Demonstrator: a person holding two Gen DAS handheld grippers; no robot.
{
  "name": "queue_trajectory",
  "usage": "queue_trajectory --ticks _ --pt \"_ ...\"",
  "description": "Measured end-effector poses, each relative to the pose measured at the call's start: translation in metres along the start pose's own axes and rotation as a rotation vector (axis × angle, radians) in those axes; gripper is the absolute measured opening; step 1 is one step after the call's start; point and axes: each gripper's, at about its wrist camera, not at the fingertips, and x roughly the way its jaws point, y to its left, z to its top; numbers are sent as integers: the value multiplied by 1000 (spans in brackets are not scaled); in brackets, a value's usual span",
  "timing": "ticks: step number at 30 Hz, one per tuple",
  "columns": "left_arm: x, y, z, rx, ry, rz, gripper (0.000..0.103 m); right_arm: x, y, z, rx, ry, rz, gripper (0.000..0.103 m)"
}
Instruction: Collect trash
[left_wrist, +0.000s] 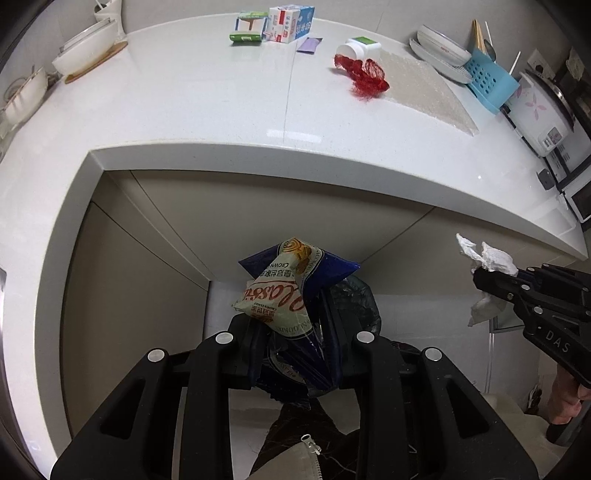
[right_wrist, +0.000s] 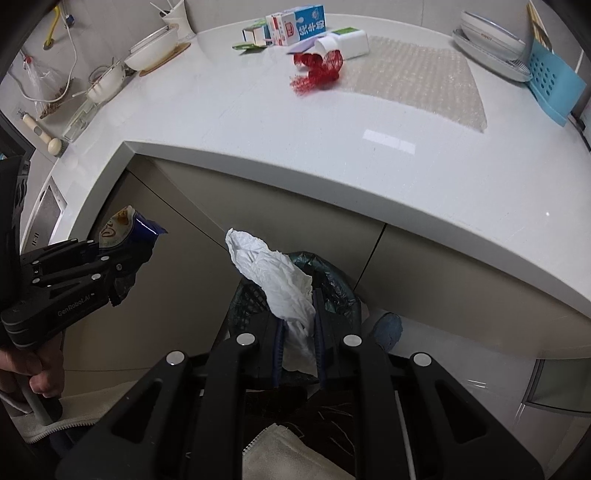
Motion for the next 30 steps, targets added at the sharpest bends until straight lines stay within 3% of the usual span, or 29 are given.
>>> queue_trajectory --ticks 10,30 --pt "27 2 -5 27 3 -2 26 43 5 -9 -18 33 12 13" --pt "73 14 -17 -23 43 8 26 107 6 -26 -48 76 4 13"
